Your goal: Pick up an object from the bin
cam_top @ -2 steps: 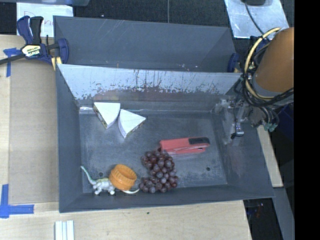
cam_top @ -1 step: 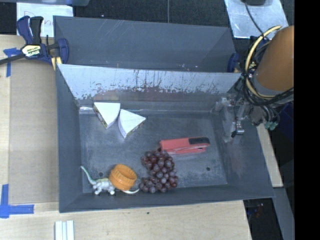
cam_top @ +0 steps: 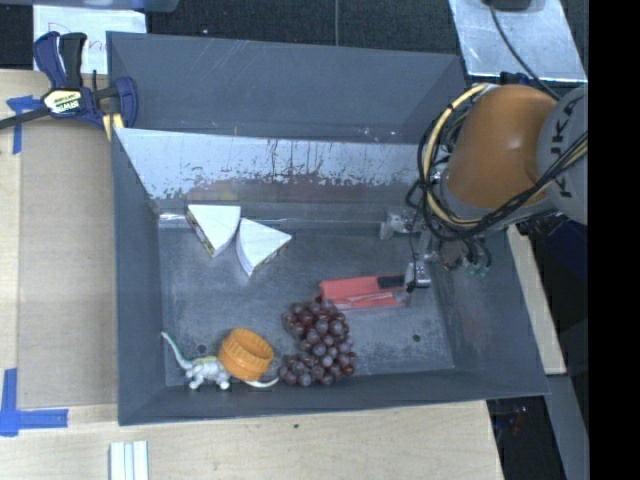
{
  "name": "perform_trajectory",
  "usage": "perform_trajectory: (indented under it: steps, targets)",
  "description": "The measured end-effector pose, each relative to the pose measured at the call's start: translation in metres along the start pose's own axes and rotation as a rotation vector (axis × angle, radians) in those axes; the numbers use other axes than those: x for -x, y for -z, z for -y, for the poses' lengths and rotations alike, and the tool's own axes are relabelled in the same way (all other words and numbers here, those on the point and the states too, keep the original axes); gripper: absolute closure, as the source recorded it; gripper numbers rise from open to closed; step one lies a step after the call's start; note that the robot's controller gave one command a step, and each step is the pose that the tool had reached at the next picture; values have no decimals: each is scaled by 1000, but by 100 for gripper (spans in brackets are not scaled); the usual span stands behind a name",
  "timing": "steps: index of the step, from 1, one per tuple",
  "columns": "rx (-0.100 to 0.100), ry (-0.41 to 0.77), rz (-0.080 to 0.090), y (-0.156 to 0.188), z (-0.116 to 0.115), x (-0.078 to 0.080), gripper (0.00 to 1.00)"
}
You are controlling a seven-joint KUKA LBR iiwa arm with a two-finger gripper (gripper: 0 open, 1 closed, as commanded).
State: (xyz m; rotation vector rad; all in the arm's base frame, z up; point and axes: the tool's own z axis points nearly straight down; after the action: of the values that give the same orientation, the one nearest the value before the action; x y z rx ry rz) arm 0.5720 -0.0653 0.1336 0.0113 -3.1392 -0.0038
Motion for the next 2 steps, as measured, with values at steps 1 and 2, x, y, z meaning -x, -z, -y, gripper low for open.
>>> perform_trajectory:
  steps: [1,2]
  targets:
    - [-7,-42,16,-23,-17,-9,0]
    - [-5,-151,17,3,-9,-12,0]
